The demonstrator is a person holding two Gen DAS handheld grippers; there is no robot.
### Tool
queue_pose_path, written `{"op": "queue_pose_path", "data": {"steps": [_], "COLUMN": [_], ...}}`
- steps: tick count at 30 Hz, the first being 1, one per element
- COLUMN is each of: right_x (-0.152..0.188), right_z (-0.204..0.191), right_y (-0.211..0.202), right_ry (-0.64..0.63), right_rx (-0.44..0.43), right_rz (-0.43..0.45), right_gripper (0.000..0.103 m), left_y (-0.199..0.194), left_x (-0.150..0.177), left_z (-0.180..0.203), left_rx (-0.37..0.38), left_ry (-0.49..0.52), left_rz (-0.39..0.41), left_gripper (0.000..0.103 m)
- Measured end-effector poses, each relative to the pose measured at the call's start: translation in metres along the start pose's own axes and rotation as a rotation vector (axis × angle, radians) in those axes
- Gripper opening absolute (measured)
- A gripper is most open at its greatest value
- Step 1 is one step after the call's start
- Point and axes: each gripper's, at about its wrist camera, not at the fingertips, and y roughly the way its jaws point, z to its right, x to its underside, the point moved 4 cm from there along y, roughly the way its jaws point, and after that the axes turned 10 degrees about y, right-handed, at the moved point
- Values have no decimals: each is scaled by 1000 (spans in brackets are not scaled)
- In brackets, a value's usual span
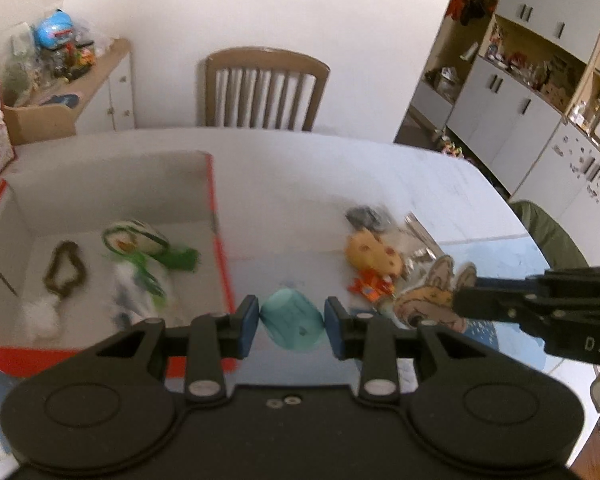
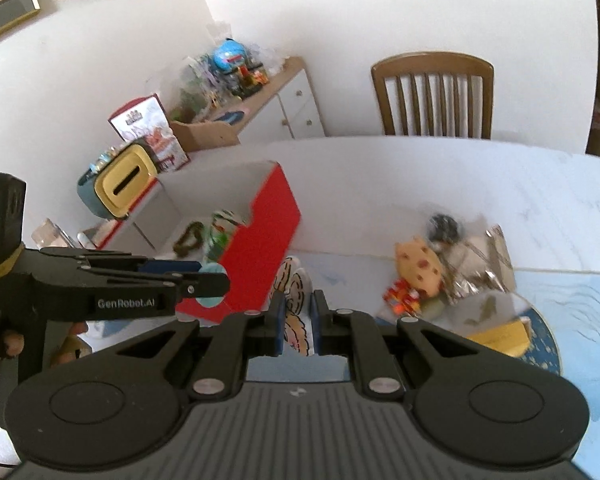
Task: Organize objects
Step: 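Carry the teal squishy and cartoon keychain with both grippers over the box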
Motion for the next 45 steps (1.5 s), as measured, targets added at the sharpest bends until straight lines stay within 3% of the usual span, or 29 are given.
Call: {"op": "queue_pose_path", "data": {"steps": [12,22,27,39,45], "right_x": [-24,-34,-27,-2,9], "right_z": [-73,-133,-153,-170,-177], "right_y": [39,98,133,207,229], "right_ry": [-46,-67,-105,-155,-165], "right_rx": [-28,-64,-41,26,27], "right_rz": [20,-13,-57,-182,-233], "right_gripper": [12,12,12,12,12], "left_y": [-25,-10,4,58,79], "left_x": [-23,-18,-10,1,4], "left_z": [-95,-164,-195,-227,-219], "left_rx": [-97,-145,-168,-180,-188], "left_ry": [-34,-57,-67,-23,81], "left_rz": [55,16,-4,-129,-169], "left_gripper": [34,34,34,34,34]}}
